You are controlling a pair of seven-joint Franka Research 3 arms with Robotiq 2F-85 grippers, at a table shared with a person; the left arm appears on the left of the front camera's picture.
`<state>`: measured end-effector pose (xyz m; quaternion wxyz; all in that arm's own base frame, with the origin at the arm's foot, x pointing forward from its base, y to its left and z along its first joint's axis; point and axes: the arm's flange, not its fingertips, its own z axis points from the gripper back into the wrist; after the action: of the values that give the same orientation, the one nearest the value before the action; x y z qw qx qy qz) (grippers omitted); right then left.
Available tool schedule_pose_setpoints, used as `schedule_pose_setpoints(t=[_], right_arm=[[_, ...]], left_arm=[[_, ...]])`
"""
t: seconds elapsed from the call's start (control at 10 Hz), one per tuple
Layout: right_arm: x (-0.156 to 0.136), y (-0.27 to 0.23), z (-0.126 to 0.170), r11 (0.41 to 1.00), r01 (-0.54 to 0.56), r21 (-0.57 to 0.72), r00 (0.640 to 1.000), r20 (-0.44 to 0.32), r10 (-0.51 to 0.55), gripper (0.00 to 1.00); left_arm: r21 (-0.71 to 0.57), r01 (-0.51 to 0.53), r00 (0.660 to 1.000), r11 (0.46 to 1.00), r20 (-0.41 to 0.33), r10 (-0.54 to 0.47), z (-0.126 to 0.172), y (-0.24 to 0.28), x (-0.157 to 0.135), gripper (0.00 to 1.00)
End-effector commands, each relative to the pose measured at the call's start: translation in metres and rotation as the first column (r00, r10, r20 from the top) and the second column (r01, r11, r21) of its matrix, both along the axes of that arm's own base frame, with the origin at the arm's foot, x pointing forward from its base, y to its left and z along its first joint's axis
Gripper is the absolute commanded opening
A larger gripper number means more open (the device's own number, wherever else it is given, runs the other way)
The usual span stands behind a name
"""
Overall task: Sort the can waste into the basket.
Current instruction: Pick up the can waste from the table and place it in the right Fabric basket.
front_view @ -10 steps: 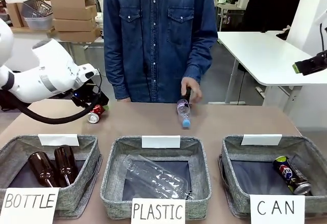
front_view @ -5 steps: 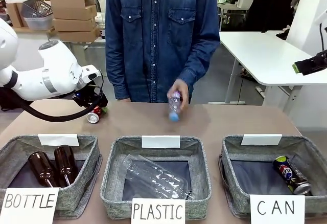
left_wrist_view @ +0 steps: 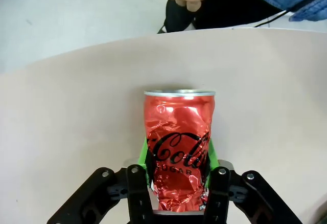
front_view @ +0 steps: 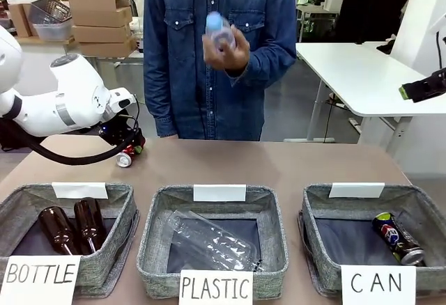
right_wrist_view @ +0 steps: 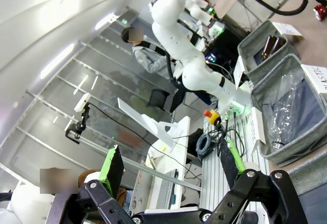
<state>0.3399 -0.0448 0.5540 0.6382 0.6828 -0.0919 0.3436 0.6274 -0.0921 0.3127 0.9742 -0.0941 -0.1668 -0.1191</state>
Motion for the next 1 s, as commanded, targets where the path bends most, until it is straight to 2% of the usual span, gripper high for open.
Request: schedule_pose_setpoints(t=[0.0,0.2,0.3,0.4,0.6,0.7,0.8,0.9], right_arm=[[0.000,-0.005,0.001,1.000,-0.015,-0.009,1.000,0.019,0.015,1.00],[0.000,-0.005,0.001,1.000,-0.015,-0.009,1.000,0.019,0.015,1.00],[0.000,-0.005,0.001,1.000,-0.015,-0.009,1.000,0.019,0.015,1.00],[0.000,-0.005,0.001,1.000,-0.015,-0.009,1.000,0.019,0.015,1.00],[0.000,-0.005,0.001,1.000,-0.015,-0.009,1.000,0.019,0.015,1.00],[0.000,-0.005,0.001,1.000,-0.015,-0.009,1.000,0.019,0.015,1.00],[0.000,-0.005,0.001,1.000,-0.015,-0.009,1.000,0.019,0.015,1.00],[0.000,-0.005,0.001,1.000,-0.015,-0.009,1.000,0.019,0.015,1.00]], left_arm=[[-0.019,-0.015,1.000,1.000,0.011,0.015,0.019,0.012,-0.014,0.00],[-0.115,0.034,0.999,0.993,0.044,-0.029,0.078,0.056,-0.049,0.00],[-0.195,0.118,0.992,0.974,0.058,-0.108,0.114,0.086,-0.082,0.00],[-0.289,0.231,0.973,0.929,0.094,-0.213,0.150,0.120,-0.128,0.00],[-0.420,0.414,0.910,0.807,0.191,-0.368,0.183,0.163,-0.209,0.00],[-0.452,0.516,0.856,0.728,0.235,-0.460,0.187,0.174,-0.244,0.00],[-0.452,0.625,0.776,0.637,0.271,-0.569,0.187,0.179,-0.278,0.00],[-0.447,0.739,0.659,0.504,0.320,-0.681,0.185,0.181,-0.310,0.00]])
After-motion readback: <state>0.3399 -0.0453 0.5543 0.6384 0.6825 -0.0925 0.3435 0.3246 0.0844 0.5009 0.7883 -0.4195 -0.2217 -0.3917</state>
